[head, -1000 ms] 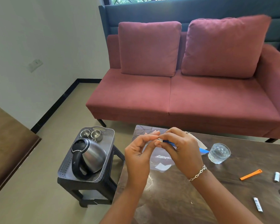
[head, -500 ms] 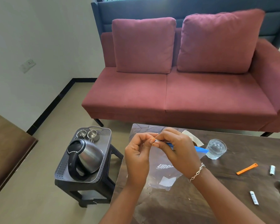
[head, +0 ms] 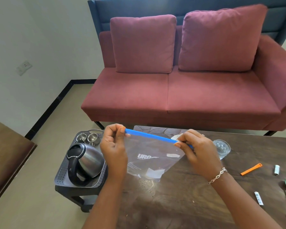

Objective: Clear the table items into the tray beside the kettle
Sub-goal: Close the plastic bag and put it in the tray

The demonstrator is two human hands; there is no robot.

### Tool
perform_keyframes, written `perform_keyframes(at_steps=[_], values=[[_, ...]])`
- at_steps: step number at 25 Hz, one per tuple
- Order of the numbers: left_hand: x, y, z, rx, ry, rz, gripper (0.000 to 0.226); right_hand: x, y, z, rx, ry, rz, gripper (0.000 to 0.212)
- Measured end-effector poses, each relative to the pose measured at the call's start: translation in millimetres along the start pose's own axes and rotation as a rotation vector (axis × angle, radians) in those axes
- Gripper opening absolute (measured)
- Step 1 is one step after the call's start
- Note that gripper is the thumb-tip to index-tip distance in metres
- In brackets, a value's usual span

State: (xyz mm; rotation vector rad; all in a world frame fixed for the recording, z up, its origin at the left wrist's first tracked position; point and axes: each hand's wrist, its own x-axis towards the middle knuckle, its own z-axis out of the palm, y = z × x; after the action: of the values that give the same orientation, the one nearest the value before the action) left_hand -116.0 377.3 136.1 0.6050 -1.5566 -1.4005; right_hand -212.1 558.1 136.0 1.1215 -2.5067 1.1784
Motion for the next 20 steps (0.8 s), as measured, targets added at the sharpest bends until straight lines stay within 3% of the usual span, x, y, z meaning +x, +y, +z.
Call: perform_keyframes(at_steps=[6,9,11,13,16,17,20], values=[[2.8,2.7,-2.6,-0.017,0.012,-0.049,0.019,-4.1,20.8,-6.1,0.088,0.039,0.019,0.017],[-0.9,13.4,4.3,-0.082,-0.022,-0.095,0.018,-3.0,26.0,-15.8,0.659,-0.018,0.187,0.002],[-1.1,22.8,8.2,-0.18,-0.038,-0.133,0.016,-2.3,29.2,-20.5,1.007,-0.12,0.252,0.026],[0.1,32.8,12.4,-0.244,-0.03,-0.181,0.016,-4.5,29.9,-15.3,1.018,-0.227,0.303,0.037],[6.1,37.1,11.0,-0.298,-0.021,-0.273,0.015,-5.8,19.9,-4.2,1.04,-0.207,0.414,0.013],[7.9,34.3,6.7,-0.315,-0.073,-0.319,0.021,-5.0,16.9,-1.8,1.099,-0.165,0.454,0.007],[3.1,15.9,-12.8,-0.254,-0.387,-0.508,0.083,1.1,13.6,1.4,1.199,-0.081,0.496,0.006]])
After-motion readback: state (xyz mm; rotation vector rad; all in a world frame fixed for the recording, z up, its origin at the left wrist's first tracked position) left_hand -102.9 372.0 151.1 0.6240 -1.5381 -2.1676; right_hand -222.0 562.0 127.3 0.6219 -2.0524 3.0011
